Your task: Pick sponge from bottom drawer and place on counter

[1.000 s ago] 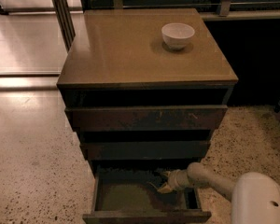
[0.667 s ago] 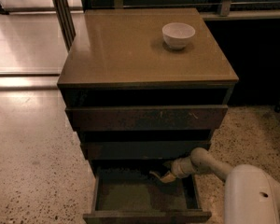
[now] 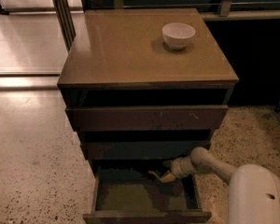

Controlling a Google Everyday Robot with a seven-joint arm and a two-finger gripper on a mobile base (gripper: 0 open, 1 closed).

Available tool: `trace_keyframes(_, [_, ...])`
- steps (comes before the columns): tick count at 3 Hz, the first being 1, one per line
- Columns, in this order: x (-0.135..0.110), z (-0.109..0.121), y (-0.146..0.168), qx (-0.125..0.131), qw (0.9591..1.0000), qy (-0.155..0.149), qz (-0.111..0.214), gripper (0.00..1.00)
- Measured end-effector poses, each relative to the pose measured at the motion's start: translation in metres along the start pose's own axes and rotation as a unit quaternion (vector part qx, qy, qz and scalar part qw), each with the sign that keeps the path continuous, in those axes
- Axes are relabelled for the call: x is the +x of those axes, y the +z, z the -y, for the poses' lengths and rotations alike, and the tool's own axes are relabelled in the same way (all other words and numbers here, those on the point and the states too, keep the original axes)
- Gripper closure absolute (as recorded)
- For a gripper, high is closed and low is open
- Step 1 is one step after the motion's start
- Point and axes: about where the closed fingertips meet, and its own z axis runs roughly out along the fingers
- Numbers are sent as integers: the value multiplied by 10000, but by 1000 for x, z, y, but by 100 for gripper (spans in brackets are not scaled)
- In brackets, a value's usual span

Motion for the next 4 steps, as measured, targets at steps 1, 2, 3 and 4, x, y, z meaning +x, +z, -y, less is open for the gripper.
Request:
trace_keyframes(1, [-9, -12, -20, 85, 9998, -143, 95, 100])
trace_keyframes(2, [-12, -34, -39, 102, 9997, -155, 173, 100])
trace_keyframes(3, [-23, -59, -65, -13, 9997, -159, 206, 100])
trace_keyframes(4, [-64, -61, -114, -160, 9983, -251, 496, 100])
